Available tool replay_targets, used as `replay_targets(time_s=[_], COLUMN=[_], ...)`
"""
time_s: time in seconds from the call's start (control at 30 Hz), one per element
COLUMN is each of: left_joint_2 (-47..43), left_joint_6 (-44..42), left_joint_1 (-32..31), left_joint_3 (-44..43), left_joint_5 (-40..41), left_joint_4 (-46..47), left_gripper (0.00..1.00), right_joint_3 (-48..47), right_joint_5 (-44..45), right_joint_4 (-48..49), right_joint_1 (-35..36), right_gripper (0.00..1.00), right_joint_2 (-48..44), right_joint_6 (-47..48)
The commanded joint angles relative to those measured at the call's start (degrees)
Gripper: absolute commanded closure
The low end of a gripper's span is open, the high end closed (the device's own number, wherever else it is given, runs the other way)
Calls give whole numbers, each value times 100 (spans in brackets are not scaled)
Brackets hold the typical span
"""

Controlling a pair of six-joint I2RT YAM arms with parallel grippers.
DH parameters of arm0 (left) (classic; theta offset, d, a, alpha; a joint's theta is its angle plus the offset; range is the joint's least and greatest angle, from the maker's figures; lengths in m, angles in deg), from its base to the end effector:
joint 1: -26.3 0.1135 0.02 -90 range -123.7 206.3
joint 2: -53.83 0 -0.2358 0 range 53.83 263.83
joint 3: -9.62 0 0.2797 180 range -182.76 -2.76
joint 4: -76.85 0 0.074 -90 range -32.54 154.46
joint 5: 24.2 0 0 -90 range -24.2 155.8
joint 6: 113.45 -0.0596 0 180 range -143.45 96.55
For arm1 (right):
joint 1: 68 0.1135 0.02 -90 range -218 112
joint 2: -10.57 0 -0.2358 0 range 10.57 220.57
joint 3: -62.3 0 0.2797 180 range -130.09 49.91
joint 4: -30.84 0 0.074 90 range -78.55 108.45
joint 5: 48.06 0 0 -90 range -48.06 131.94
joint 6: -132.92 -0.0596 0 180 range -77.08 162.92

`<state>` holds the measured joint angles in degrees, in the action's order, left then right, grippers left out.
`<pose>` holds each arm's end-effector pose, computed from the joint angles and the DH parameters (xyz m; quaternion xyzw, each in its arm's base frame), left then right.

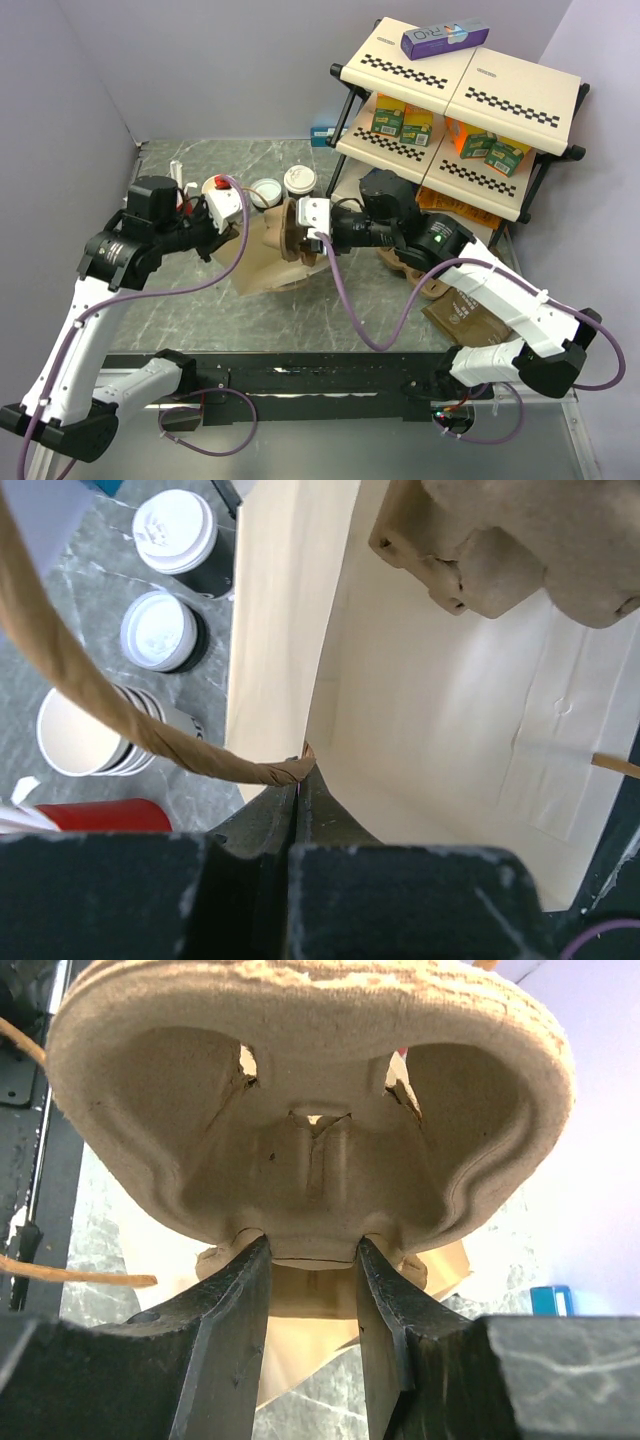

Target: Pack the takeout coffee

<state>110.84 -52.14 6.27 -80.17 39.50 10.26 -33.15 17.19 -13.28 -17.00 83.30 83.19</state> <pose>0.2095 -0.1045 0.3918 0.4519 0.7384 -0.1655 0.4724 0.1866 0.2701 0.3999 -0.6613 0.4779 0.2277 0.5315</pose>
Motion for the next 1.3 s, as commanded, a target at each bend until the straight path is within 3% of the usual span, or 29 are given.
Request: replay_targets(time_s=[0.0, 0.4, 0.6, 0.77, 0.87, 0.93, 1.03, 1.13, 1.27], left_joint_2=[-86, 152, 126, -85, -164, -182, -155, -120, -85], left_joint_6=[197, 434, 443, 417, 417, 443, 478, 487, 504], left_joint_1=[-36, -36, -36, 25, 131, 210, 298, 368, 439], left_joint_3=[15, 173, 235, 288, 253, 200, 147, 68, -38], left_joint_5=[204, 486, 731, 934, 812, 741, 653, 548, 469], left_joint_4=[489, 621, 516, 322, 243, 251, 321, 313, 295], left_gripper=[99, 99, 99, 99, 99, 99, 99, 99, 99], right_joint_3=[-377, -2020, -2530, -2978, -2446, -1874, -14, 999, 1477], right_joint_5=[-81, -750, -31, 909, 1033, 1060, 1210, 1376, 1254], right_joint_4=[0, -193, -764, -2423, -3414, -3568, -3446, -3113, -2788], right_joint_1=[50, 85, -11, -668, -1117, -1268, -1321, -1312, -1277], right_gripper=[100, 100, 100, 100, 100, 100, 100, 100, 100], right_joint_2=[-110, 57, -92, -163, -268, -390, -716, -594, -93], right_joint_6=[-133, -1055, -882, -828, -732, -600, -266, -134, -125])
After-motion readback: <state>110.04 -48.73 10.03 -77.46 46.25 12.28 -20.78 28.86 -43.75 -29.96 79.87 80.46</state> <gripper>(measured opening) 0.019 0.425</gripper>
